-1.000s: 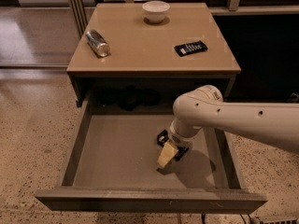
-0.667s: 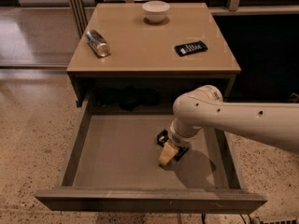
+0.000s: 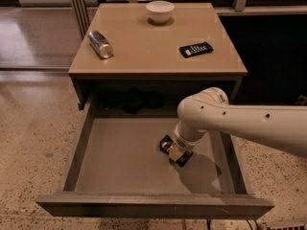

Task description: Pick rxbar chocolate from top drawer and place on counter

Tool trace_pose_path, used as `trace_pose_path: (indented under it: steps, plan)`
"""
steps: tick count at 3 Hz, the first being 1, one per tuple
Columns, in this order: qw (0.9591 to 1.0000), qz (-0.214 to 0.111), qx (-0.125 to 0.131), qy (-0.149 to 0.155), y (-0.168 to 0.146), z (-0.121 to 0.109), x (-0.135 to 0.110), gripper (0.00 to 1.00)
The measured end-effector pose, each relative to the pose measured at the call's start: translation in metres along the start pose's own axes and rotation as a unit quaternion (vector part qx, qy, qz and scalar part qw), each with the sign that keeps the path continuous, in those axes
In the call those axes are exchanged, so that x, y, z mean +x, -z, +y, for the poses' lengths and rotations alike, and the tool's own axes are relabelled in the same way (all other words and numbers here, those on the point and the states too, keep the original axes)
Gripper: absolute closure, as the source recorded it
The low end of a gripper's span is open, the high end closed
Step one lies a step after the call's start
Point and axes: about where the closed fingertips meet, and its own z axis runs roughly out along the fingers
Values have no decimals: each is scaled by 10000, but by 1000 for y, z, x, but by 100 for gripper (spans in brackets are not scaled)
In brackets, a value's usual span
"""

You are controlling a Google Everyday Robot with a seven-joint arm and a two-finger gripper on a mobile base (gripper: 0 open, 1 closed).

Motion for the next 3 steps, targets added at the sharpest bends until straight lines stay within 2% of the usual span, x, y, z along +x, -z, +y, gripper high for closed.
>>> trace_pose_path:
  steps: [1,2,3]
  plan:
    - [10000,0,0,0,0,0,0,89]
    - [10000,0,0,1,0,0,0,100]
    - [9998,32,-55,172,14,-6,-3,100]
